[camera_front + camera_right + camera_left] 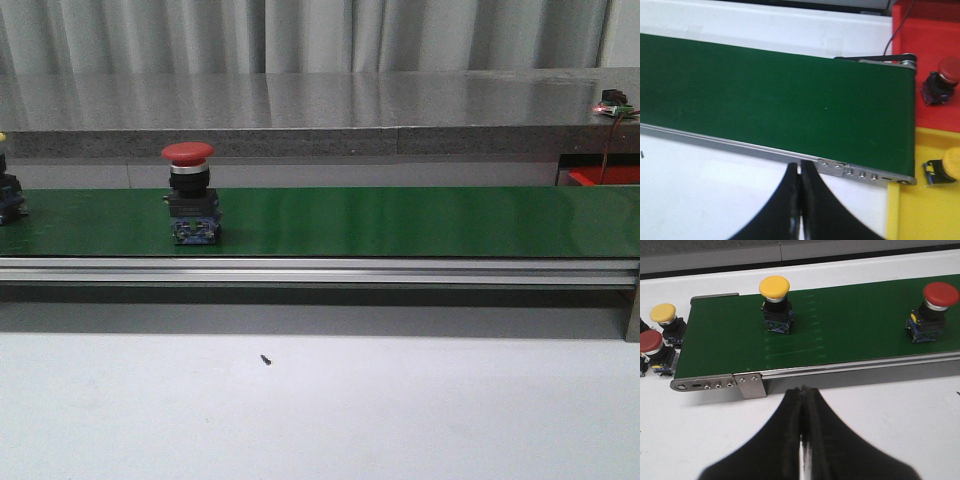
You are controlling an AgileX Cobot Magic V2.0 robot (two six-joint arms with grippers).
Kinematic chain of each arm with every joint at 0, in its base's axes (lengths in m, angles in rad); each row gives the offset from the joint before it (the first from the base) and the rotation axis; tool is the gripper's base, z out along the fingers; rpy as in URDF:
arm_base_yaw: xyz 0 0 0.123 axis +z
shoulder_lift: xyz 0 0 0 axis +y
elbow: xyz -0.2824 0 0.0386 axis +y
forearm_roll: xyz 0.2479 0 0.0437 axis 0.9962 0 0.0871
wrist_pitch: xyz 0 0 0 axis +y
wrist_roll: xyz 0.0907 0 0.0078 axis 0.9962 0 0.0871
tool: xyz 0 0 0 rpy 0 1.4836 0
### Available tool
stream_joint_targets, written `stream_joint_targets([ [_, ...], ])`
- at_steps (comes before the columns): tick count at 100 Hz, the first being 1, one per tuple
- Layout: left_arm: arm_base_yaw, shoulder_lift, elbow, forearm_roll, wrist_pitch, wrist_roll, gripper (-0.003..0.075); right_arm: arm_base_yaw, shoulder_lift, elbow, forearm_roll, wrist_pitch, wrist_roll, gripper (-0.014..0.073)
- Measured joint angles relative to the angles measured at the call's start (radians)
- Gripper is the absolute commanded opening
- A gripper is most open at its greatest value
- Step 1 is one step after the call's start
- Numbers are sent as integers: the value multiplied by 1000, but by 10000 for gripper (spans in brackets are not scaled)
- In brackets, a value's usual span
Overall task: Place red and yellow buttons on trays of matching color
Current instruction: 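Lower the right gripper over the red button riding the belt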
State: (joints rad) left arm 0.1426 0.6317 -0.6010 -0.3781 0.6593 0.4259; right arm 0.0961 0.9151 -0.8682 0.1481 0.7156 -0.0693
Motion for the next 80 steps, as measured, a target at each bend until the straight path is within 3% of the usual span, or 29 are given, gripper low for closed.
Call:
stream_joint_targets([
  [7, 0, 0, 0, 0, 0, 0, -20, 33, 67, -57, 0, 35, 0, 49],
  [24, 0, 0, 0, 0, 0, 0, -20, 111, 217, -183, 0, 105, 0, 457],
  [34, 0, 0, 0, 0, 0, 0, -20, 154, 304, -261, 0, 151, 0, 603],
  [80, 0, 0, 0, 0, 0, 0, -20, 377, 650, -639, -2, 356, 54, 590],
])
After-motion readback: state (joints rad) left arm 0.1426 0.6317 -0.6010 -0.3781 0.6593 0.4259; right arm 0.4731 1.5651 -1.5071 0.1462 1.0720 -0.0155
